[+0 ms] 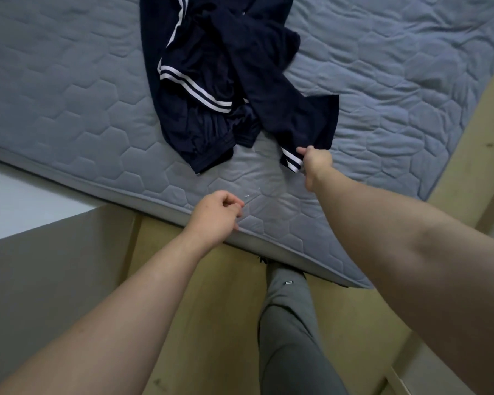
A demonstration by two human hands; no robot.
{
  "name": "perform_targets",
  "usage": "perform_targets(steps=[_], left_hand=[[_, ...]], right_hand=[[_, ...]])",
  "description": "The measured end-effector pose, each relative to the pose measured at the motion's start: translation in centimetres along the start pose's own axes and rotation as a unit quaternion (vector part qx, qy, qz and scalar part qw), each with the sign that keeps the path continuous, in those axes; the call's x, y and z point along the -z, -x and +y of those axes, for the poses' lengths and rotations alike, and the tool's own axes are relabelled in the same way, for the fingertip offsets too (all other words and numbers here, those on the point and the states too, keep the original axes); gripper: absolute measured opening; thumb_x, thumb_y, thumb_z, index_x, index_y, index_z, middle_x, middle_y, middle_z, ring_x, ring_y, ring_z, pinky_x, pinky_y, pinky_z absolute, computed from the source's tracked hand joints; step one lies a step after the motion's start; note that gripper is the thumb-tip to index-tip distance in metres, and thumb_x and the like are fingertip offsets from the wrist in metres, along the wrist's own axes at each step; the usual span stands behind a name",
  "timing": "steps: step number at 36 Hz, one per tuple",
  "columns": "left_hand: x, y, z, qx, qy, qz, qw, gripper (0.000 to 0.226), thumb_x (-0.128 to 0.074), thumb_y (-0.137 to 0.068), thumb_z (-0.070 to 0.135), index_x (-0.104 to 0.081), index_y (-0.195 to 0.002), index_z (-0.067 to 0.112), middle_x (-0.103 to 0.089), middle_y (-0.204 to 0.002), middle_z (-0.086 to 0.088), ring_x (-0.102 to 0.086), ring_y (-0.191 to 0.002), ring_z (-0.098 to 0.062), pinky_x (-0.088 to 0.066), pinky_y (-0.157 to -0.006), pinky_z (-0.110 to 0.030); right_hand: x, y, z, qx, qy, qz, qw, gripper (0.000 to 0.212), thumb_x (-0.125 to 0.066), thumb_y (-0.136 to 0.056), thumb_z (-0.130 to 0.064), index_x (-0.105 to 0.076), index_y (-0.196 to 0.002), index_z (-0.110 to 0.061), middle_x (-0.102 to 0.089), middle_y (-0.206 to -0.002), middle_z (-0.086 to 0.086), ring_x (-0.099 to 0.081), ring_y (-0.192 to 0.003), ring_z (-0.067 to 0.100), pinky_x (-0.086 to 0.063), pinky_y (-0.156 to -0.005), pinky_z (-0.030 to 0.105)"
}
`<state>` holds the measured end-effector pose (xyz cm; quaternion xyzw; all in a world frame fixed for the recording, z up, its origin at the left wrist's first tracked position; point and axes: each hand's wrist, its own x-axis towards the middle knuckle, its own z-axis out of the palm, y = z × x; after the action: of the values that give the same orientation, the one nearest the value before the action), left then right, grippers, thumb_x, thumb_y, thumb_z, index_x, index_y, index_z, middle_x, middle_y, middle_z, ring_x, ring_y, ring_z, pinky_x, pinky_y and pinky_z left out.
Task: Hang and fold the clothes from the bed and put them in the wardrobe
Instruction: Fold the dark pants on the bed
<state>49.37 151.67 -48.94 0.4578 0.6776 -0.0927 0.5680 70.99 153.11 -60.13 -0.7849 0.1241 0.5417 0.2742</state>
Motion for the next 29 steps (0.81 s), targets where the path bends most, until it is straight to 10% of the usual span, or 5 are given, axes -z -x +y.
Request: perform_targets(steps=[4,10,18,21,29], left_hand=[[1.3,1.7,1.3,0.024,0.029,0.013,0.999,0.018,-0.051,-0.101,0.016,-0.065,-0.09,0.019,-0.071,-0.089,0.001,-0.063,-0.056,-0.007,-0.043,-0.051,-0.019],[4.1,5.2,4.3,0.034,0.064,0.048,0.996,0.017,-0.049,-0.102,0.015,-0.064,-0.094,0.017,-0.069,-0.091,-0.001,-0.061,-0.058,-0.012,-0.043,-0.054,-0.026],[7.4,10.6,8.6,0.005,0.167,0.07,0.983,0.01,-0.05,-0.101,0.017,-0.059,-0.1,0.019,-0.061,-0.083,0.0,-0.053,-0.068,-0.013,-0.041,-0.06,-0.025],[8.8,12.8,9.6,0.004,0.249,0.093,0.964,0.014,-0.049,-0.099,0.018,-0.062,-0.103,0.019,-0.06,-0.078,0.001,-0.051,-0.068,-0.014,-0.043,-0.063,-0.025],[11.7,17.5,9.0,0.05,0.462,-0.164,0.87,0.077,-0.032,-0.096,0.07,-0.059,-0.131,0.006,-0.064,-0.127,-0.023,-0.061,-0.116,-0.038,-0.044,-0.102,-0.048]], right_hand=[[-0.4,3.0,-1.8,0.003,-0.046,-0.008,0.999,0.028,-0.053,-0.101,-0.029,-0.068,-0.079,-0.023,-0.068,-0.118,0.009,-0.064,-0.11,0.031,-0.051,-0.101,0.044],[0.0,10.4,-4.9,-0.038,-0.165,-0.154,0.973,0.028,-0.046,-0.103,-0.004,-0.057,-0.129,-0.003,-0.068,-0.115,0.016,-0.067,-0.088,0.027,-0.059,-0.066,0.04],[2.3,24.3,-5.5,-0.021,-0.033,-0.412,0.91,0.033,-0.047,-0.1,-0.01,-0.062,-0.129,-0.003,-0.065,-0.118,0.013,-0.062,-0.105,0.024,-0.047,-0.093,0.032],[3.5,28.9,-5.3,0.031,-0.006,-0.457,0.889,0.03,-0.043,-0.098,0.001,-0.065,-0.118,-0.001,-0.07,-0.098,0.013,-0.069,-0.078,0.02,-0.056,-0.063,0.026],[6.4,37.8,-3.2,0.23,0.199,-0.388,0.87,0.047,-0.039,-0.093,0.008,-0.078,-0.083,-0.017,-0.076,-0.082,0.005,-0.07,-0.068,0.017,-0.056,-0.06,0.025]])
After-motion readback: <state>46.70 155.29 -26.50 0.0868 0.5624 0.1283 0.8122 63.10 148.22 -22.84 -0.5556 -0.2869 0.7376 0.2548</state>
